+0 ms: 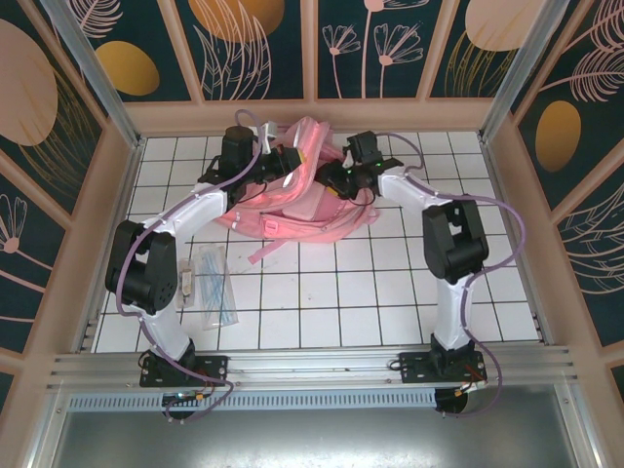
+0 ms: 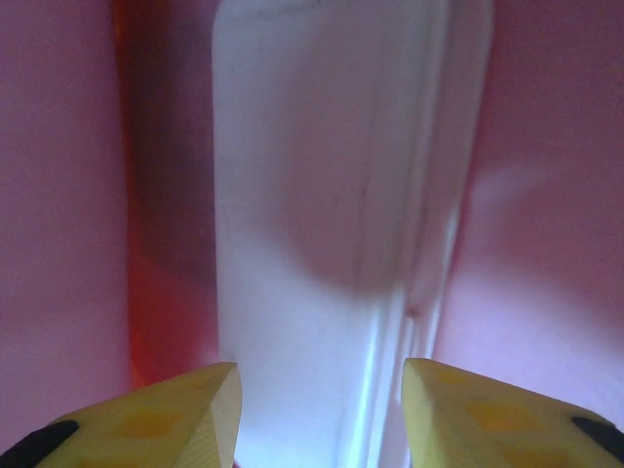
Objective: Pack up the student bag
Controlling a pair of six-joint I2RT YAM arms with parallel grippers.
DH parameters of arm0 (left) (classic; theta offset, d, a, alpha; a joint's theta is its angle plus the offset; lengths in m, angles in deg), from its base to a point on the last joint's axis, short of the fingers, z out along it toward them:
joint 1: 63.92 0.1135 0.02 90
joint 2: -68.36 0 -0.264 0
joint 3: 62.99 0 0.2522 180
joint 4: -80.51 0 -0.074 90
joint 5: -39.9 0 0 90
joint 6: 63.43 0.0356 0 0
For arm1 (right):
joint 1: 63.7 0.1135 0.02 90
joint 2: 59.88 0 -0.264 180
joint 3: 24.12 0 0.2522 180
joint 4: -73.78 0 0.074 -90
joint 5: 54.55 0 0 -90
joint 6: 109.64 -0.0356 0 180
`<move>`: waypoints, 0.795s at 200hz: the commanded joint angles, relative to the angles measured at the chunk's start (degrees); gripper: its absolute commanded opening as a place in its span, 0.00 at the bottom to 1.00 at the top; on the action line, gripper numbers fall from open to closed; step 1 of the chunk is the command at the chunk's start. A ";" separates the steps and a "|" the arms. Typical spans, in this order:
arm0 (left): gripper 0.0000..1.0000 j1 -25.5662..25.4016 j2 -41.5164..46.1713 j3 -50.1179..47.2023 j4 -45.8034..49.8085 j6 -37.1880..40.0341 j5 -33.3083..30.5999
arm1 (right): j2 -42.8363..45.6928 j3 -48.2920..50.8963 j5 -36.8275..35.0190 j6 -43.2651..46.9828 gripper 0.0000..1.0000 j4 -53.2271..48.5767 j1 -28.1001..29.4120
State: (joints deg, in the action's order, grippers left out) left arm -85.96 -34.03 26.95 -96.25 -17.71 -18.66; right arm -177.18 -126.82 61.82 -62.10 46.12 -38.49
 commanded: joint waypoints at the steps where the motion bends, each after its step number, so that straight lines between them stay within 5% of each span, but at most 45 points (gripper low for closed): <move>1: 0.00 -0.14 2.78 3.27 -9.74 -1.06 4.94 | -5.16 -2.70 0.95 1.39 0.47 7.17 0.66; 77: 0.00 -0.15 2.66 3.98 -7.53 -1.02 4.90 | -20.84 -28.00 10.54 0.50 0.35 10.74 8.40; 106: 0.00 -0.11 2.82 3.23 -6.93 -0.97 3.35 | -18.83 -24.33 10.09 -0.65 0.37 12.97 7.73; 123: 0.00 -0.11 2.68 2.84 -7.46 -1.33 2.32 | -13.85 -17.17 8.74 -0.77 0.45 15.15 6.52; 141: 0.00 -0.11 1.81 2.96 -8.31 -2.16 1.70 | -7.18 -8.85 7.34 -0.04 0.68 16.19 4.94; 159: 0.00 -0.11 0.65 3.94 -8.91 -2.95 1.30 | 0.16 -0.47 5.46 2.32 0.75 14.54 2.92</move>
State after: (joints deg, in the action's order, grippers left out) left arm -85.11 -34.01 27.69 -96.23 -19.96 -19.06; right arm -189.04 -135.35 68.60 -62.05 60.22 -33.00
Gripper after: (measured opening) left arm 0.075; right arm 0.723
